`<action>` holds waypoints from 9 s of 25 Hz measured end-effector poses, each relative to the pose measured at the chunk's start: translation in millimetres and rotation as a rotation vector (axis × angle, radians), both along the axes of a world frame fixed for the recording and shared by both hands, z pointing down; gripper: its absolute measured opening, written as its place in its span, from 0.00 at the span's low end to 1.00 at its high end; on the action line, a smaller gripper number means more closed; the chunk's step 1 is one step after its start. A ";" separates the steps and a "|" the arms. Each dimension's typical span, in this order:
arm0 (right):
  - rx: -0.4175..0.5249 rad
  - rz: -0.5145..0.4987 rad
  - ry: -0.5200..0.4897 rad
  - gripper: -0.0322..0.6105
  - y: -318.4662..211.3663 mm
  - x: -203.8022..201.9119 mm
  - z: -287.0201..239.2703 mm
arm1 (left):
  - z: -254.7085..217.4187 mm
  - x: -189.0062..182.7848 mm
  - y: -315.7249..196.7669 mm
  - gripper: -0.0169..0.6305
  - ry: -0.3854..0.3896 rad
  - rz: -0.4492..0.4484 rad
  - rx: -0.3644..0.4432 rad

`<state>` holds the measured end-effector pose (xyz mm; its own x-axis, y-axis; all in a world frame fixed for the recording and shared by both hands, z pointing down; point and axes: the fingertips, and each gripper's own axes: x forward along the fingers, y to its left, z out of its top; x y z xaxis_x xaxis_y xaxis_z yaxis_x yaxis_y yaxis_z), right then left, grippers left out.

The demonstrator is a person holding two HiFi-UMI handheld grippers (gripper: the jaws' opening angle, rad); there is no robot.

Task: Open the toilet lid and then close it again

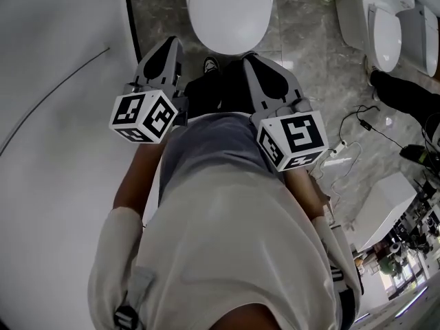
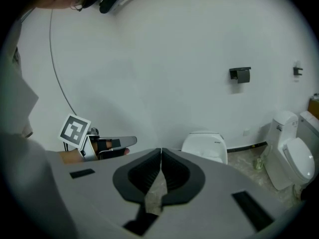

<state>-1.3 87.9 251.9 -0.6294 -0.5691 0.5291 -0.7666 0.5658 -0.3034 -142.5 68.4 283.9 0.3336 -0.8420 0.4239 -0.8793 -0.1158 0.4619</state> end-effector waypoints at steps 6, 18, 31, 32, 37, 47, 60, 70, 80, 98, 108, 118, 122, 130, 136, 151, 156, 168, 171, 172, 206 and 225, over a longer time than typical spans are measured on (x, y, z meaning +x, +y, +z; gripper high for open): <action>-0.027 -0.036 0.015 0.07 -6.2 -3.8 12.5 | 24.4 1.2 -9.6 0.04 0.009 -0.015 -0.051; -0.122 -0.094 0.063 0.07 8.1 -3.5 59.4 | 107.7 20.9 14.3 0.04 0.019 0.025 -0.202; -0.188 -0.089 0.080 0.07 5.0 -1.7 101.6 | 172.8 23.7 13.3 0.04 0.013 0.037 -0.301; -0.191 -0.091 0.080 0.07 5.3 -2.3 106.2 | 180.2 23.6 12.0 0.04 0.012 0.040 -0.306; -0.210 -0.087 0.072 0.07 1.4 -1.8 121.8 | 207.0 22.2 4.0 0.04 0.002 0.032 -0.329; -0.259 -0.036 0.075 0.07 -7.4 4.8 159.7 | 256.3 15.4 3.2 0.04 0.012 -0.015 -0.380; -0.309 -0.055 0.088 0.07 -6.0 1.8 201.0 | 331.0 16.2 9.7 0.04 0.046 -0.055 -0.469; -0.358 -0.083 0.101 0.07 7.7 -7.7 234.0 | 401.9 -0.7 8.5 0.04 0.013 -0.043 -0.532; -0.392 -0.100 0.114 0.07 15.9 -11.4 248.0 | 465.4 6.1 14.3 0.04 0.092 0.005 -0.598; -0.428 -0.111 0.122 0.07 11.4 -2.2 258.0 | 537.5 29.4 20.5 0.26 0.219 0.014 -0.727; -0.437 -0.102 0.126 0.07 11.0 -1.4 261.9 | 539.3 30.9 13.9 0.28 0.314 -0.053 -0.720; -0.439 -0.104 0.120 0.07 11.2 -6.5 261.1 | 533.4 33.8 13.1 0.30 0.273 -0.061 -0.716; -0.441 -0.095 0.120 0.07 9.9 -5.2 262.1 | 530.9 35.0 13.2 0.31 0.264 -0.055 -0.717; -0.442 -0.089 0.114 0.07 9.7 -6.5 260.9 | 525.2 33.9 13.7 0.31 0.269 -0.053 -0.712; -0.436 -0.087 0.109 0.07 6.3 -5.1 256.5 | 521.3 33.6 12.3 0.31 0.285 -0.073 -0.716; -0.406 -0.072 0.100 0.07 5.0 -10.8 229.0 | 492.4 30.3 11.8 0.24 0.318 -0.087 -0.689; -0.382 -0.058 0.110 0.07 3.7 -10.1 218.1 | 479.0 26.2 13.9 0.21 0.320 -0.091 -0.670; -0.320 -0.047 0.128 0.07 2.1 -9.2 188.3 | 444.0 23.5 10.2 0.17 0.316 -0.062 -0.625; -0.313 -0.055 0.118 0.07 6.7 -12.6 178.8 | 433.1 23.8 8.4 0.17 0.315 -0.059 -0.615; -0.310 -0.057 0.115 0.07 7.1 -12.9 175.7 | 429.6 24.2 7.6 0.17 0.310 -0.056 -0.613; -0.149 -0.040 0.067 0.07 -20.9 -24.4 88.7 | 337.4 18.6 -42.7 0.13 0.399 -0.094 -0.517; -0.083 0.002 0.068 0.07 -23.9 -20.6 50.1 | 273.4 11.7 -101.9 0.15 0.450 -0.099 -0.407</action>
